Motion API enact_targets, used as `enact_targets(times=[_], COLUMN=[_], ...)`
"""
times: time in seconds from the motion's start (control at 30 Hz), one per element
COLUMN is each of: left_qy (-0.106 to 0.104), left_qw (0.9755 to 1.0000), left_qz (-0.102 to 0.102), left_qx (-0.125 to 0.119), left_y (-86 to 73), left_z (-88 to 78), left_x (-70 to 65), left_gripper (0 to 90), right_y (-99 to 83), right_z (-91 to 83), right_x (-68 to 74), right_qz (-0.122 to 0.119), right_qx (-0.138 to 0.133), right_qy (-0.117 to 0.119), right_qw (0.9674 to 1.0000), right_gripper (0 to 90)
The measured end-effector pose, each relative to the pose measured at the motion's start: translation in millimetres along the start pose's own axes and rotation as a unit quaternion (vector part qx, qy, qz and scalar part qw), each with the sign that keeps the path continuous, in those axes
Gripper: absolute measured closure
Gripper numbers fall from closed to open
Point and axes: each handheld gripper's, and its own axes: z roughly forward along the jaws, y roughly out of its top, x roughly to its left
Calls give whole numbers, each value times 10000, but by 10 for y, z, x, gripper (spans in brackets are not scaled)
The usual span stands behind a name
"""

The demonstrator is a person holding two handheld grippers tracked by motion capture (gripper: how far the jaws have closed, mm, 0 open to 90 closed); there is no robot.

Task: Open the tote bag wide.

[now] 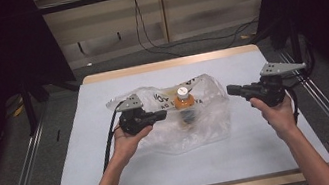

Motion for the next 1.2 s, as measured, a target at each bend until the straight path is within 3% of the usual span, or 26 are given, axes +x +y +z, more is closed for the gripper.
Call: enact_targets(times=[0.07,0.27,0.33,0.47,0.53,0.7,0.87,0.97,1.2], left_qy=[3,27,-46,13,75,88,92,116,71], left_qw=[10000,9999,9998,9999,9999,9997,9988,9976,9925], left_qz=[-13,-90,-195,-158,-36,-116,-145,-71,-158], left_qx=[-56,91,-13,21,85,212,450,682,1207], left_y=[22,94,112,199,230,170,68,5,-267], left_z=[3,88,104,96,109,258,441,497,620], left_x=[21,137,182,197,183,234,251,262,304], left_gripper=[900,900,900,900,900,900,900,900,900], right_y=[96,380,465,586,574,322,23,-172,-558], right_z=[7,170,246,395,476,705,878,964,1183], right_x=[-3,-20,-8,17,37,81,31,-29,-123], right_qz=[-50,-115,-168,-240,-256,-266,-208,-183,-123], right_qx=[-72,-136,-96,-65,-22,338,801,1145,1837], right_qy=[28,161,205,321,442,625,592,590,501], right_qw=[10000,9997,9996,9992,9987,9971,9948,9915,9816], right_gripper=[900,900,900,900,900,900,900,900,900])
